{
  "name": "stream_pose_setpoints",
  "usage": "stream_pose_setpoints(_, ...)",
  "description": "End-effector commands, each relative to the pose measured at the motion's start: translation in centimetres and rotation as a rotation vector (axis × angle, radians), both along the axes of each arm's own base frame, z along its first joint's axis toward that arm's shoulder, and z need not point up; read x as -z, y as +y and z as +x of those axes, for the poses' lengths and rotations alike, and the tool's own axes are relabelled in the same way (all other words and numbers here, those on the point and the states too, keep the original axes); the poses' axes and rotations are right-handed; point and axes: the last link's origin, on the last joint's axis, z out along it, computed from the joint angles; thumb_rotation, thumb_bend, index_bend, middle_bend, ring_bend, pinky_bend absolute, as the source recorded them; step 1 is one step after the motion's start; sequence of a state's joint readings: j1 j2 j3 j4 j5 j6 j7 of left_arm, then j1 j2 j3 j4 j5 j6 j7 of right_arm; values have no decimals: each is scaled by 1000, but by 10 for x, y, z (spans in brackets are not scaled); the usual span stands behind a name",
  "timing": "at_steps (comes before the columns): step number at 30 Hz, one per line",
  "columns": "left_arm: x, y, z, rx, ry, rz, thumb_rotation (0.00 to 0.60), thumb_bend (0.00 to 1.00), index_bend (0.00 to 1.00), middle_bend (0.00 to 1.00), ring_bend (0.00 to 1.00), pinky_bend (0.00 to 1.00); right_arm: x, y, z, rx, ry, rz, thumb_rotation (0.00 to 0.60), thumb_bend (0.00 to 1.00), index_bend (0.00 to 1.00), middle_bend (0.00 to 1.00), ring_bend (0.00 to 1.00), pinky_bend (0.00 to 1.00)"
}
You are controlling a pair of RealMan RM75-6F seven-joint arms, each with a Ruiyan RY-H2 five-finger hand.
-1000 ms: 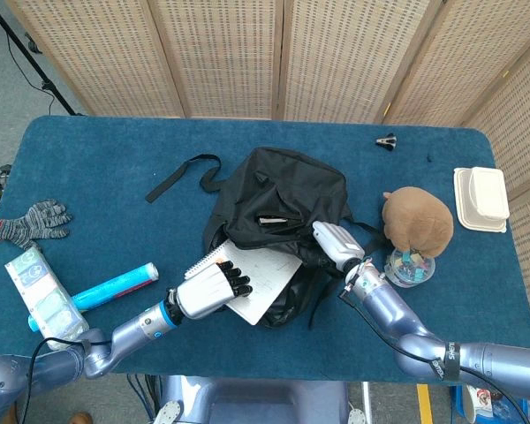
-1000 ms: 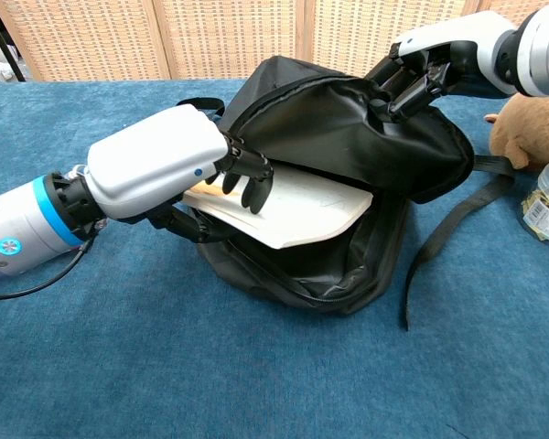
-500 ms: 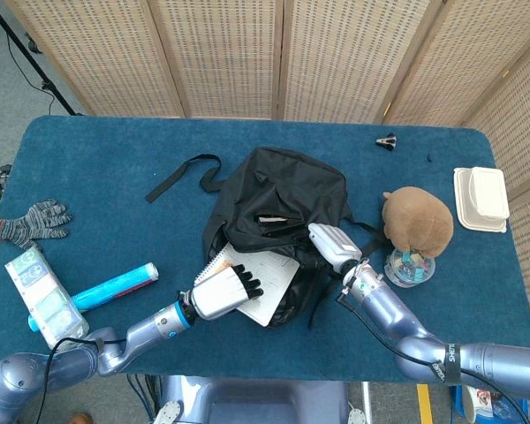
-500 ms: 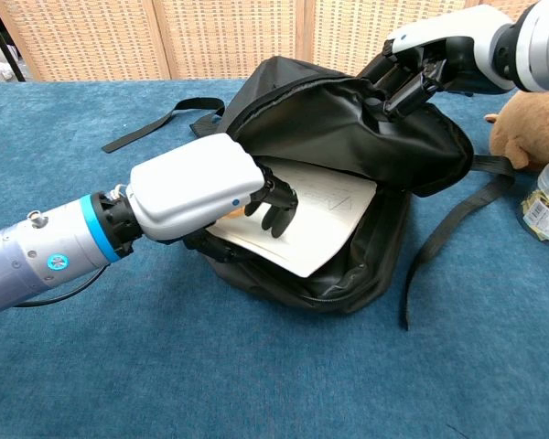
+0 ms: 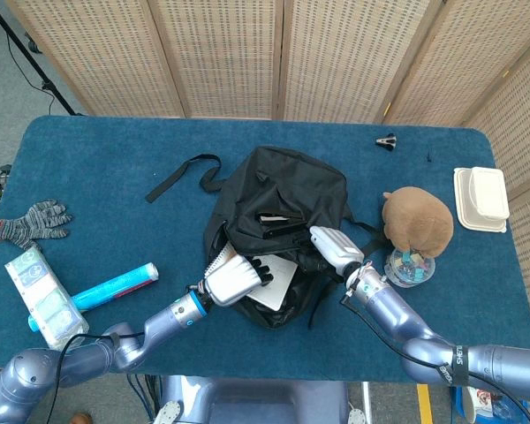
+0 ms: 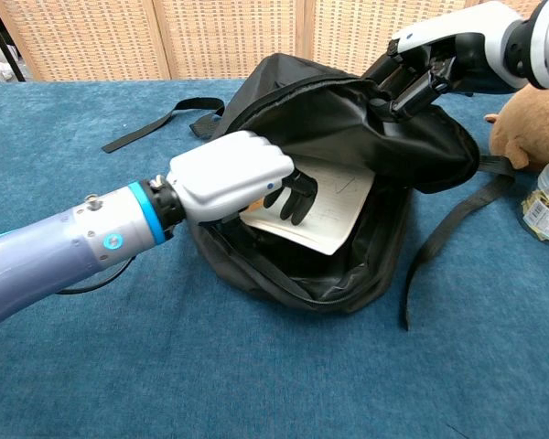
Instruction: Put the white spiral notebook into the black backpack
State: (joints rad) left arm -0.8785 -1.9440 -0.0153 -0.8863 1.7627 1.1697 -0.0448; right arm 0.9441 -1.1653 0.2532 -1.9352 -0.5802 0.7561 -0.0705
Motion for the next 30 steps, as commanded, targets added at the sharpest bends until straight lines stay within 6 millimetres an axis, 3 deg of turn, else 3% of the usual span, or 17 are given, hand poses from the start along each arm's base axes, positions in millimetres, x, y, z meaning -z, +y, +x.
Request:
stream_pose_setpoints(1, 4, 4, 8, -16, 4, 4, 600, 517, 778, 616, 574, 609, -1, 1, 0, -4, 0, 5, 600, 688, 603, 626, 528, 218)
stream_pose_setpoints(16, 23, 18, 19, -81, 58, 64, 600, 517, 757, 613, 561, 609, -6, 5, -1, -15, -6, 22, 600, 687, 603, 626, 527, 218)
stream_pose_setpoints(23, 18, 18, 20, -100, 55, 66, 600, 505, 674, 543, 488, 609, -8, 3, -4, -3, -1, 9, 600, 688, 603, 626, 527, 218)
stream_pose_setpoints(30, 17, 23, 20, -124, 75, 96, 600, 505, 666, 532, 460, 609, -9, 2, -5, 0, 1, 5, 600, 688, 603, 626, 527, 218)
